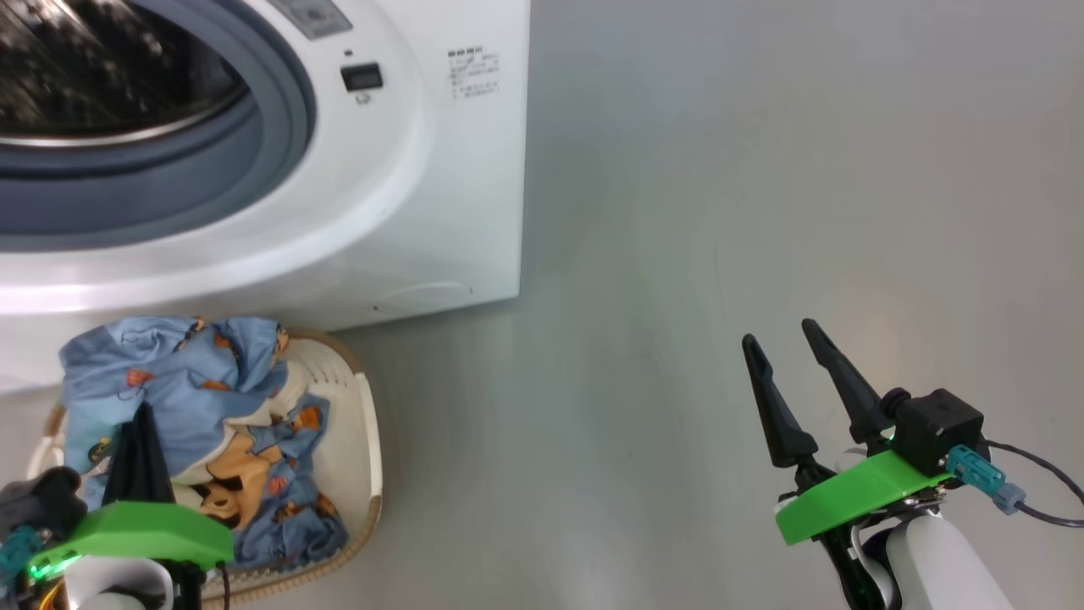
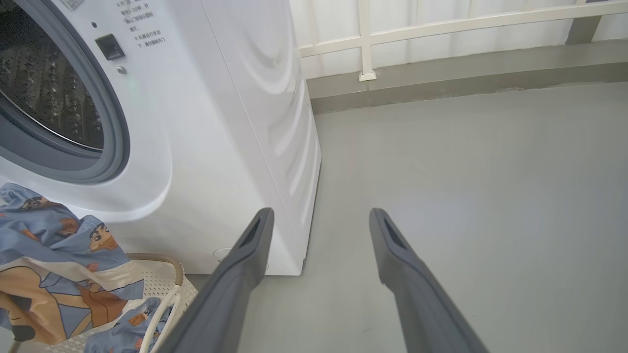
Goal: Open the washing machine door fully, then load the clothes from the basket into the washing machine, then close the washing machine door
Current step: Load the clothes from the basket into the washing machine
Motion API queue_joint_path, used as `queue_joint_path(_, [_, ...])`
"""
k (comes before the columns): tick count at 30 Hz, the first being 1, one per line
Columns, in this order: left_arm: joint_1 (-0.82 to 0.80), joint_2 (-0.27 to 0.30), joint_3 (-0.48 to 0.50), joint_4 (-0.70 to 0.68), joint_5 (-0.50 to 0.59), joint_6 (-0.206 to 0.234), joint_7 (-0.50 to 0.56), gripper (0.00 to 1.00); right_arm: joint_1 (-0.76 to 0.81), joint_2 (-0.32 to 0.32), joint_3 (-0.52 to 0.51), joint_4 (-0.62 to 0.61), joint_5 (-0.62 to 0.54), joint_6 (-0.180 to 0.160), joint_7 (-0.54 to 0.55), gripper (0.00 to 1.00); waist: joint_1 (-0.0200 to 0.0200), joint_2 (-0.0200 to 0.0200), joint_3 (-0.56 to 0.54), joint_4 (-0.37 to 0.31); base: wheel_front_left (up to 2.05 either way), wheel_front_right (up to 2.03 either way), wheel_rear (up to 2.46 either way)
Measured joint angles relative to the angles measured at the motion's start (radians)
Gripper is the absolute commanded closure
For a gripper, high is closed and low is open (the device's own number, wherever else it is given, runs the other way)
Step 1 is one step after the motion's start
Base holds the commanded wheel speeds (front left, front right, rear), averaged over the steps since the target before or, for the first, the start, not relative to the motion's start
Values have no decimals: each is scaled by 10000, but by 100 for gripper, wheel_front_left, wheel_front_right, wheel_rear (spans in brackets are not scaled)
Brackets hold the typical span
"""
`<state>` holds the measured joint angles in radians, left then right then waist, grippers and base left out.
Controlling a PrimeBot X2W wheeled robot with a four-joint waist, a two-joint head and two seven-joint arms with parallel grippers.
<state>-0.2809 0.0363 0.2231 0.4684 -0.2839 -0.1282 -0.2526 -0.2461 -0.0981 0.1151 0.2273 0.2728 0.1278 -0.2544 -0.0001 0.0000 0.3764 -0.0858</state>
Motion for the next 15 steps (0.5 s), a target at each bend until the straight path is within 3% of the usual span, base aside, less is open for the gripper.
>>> queue_joint_path(15, [1968,-46,-228,-2571,345,107,-27,100,767,90,-268,125,-669,0,0,0,0,0,-1825,-181,0,0,0])
